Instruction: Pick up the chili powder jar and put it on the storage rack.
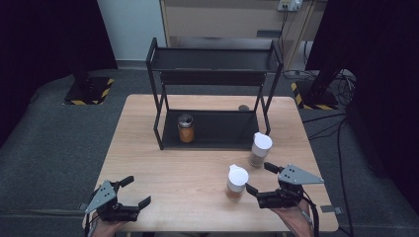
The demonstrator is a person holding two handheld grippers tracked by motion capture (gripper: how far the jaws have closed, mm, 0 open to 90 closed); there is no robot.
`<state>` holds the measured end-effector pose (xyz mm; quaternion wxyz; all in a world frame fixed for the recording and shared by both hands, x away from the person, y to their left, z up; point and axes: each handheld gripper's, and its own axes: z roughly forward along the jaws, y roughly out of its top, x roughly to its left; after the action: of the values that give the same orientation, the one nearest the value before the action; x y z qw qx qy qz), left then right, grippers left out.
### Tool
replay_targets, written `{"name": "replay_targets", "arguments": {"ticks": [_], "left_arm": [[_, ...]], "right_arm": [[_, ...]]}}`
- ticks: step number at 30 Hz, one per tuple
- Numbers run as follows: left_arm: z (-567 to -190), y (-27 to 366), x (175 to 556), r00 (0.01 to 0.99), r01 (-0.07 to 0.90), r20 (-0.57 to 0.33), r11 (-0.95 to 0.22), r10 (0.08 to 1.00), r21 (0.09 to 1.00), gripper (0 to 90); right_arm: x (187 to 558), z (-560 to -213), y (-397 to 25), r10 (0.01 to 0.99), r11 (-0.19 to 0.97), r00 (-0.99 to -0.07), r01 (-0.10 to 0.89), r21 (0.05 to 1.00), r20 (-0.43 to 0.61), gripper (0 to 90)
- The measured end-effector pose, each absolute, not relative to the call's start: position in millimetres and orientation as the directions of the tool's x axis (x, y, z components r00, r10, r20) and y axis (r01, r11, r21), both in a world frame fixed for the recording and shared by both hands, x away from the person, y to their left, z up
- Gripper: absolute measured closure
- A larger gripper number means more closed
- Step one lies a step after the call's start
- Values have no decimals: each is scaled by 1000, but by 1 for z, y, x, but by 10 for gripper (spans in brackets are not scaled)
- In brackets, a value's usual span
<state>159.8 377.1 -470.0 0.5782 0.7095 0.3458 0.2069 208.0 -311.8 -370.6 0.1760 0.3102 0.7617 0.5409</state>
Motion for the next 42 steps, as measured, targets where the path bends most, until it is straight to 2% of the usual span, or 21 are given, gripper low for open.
{"name": "replay_targets", "arguments": {"ticks": [24, 38, 42], "left_arm": [[-471, 378, 160, 678, 248, -107, -90, 727, 965, 12], [-471, 378, 159, 678, 245, -105, -90, 727, 965, 12], [-471, 379, 159, 678, 245, -105, -88, 728, 966, 11]], "right_arm": [[231, -396, -261, 671, 289, -739, 323, 901, 50, 103], [234, -409, -252, 688, 301, -724, 346, 889, 48, 187], [232, -412, -250, 689, 307, -723, 340, 889, 39, 244]]}}
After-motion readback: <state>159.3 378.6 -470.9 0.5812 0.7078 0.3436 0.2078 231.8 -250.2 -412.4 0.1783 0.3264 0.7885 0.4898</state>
